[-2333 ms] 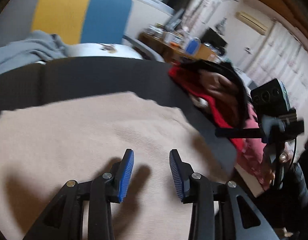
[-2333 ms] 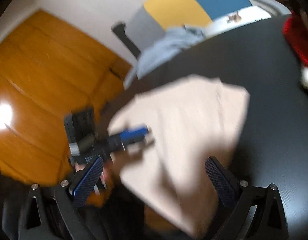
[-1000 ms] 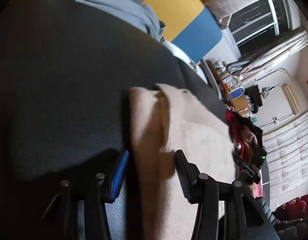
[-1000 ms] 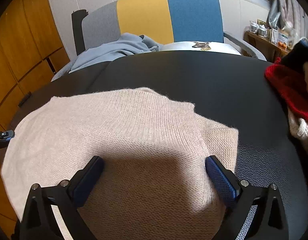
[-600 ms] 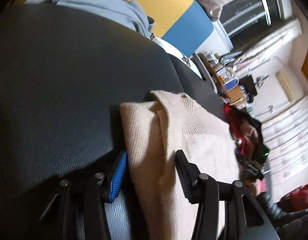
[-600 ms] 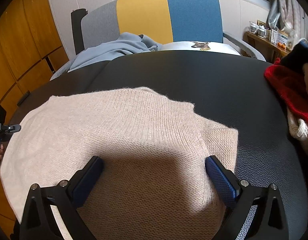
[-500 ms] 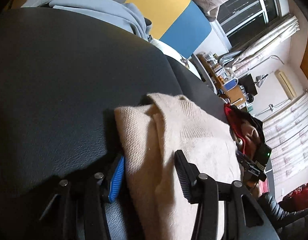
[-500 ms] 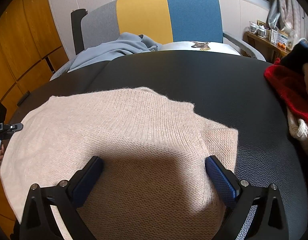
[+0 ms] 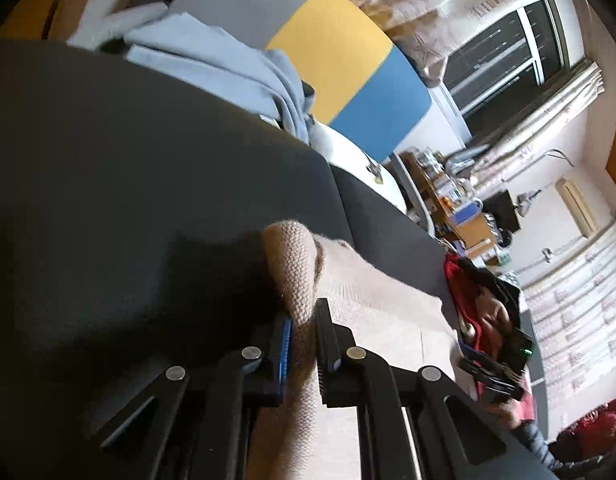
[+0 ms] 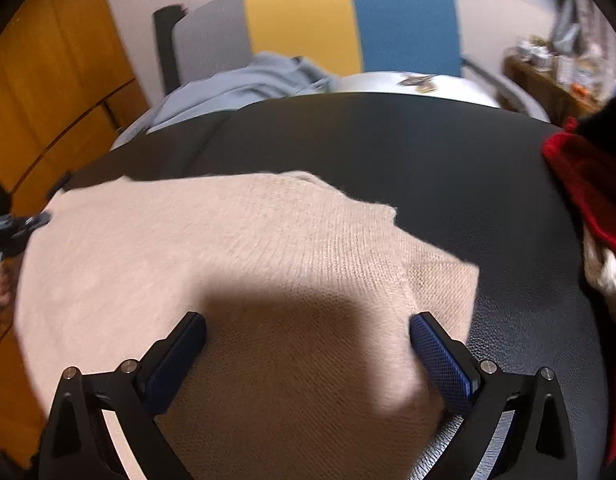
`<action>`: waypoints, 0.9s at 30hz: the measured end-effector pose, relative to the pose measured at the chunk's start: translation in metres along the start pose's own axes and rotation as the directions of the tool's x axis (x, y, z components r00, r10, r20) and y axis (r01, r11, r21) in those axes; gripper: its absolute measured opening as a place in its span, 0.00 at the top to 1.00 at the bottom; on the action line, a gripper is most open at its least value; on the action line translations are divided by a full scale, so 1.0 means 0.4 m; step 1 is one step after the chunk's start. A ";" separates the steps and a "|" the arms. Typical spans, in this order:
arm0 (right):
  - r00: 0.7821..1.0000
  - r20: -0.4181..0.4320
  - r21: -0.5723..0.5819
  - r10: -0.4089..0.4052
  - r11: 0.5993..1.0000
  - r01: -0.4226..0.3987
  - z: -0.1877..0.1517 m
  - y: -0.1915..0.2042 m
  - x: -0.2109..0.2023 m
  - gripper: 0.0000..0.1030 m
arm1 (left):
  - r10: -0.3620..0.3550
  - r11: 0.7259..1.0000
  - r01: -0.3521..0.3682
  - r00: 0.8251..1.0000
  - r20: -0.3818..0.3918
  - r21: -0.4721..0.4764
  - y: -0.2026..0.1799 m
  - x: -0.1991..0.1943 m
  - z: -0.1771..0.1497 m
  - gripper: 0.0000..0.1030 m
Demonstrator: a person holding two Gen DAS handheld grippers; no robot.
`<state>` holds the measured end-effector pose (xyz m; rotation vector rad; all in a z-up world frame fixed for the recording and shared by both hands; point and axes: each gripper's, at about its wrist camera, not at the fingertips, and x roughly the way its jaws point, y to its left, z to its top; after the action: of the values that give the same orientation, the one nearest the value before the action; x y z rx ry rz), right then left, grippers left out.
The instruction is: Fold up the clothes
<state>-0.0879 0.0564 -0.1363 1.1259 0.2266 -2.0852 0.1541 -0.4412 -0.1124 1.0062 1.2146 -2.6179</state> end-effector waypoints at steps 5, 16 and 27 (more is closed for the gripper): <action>0.977 -0.049 -0.136 0.209 0.967 -0.214 0.023 0.034 -0.099 0.00 | 0.036 0.999 -0.036 0.999 0.026 -0.012 -0.005 -0.039 0.032 0.91; 0.899 -0.411 -0.452 0.149 0.823 -0.343 -0.003 0.140 0.028 0.00 | 0.065 0.997 -0.065 0.998 -0.011 0.052 -0.110 -0.098 0.055 0.91; 0.938 -0.320 -0.528 0.134 0.797 -0.294 -0.052 0.093 0.048 0.00 | -0.130 0.991 0.129 0.991 -0.019 -0.033 -0.302 -0.119 0.020 0.91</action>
<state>-0.0555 0.0295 -0.1568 0.9923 0.7653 -1.4973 0.1468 -0.3734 -0.0014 0.9831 1.3655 -2.6813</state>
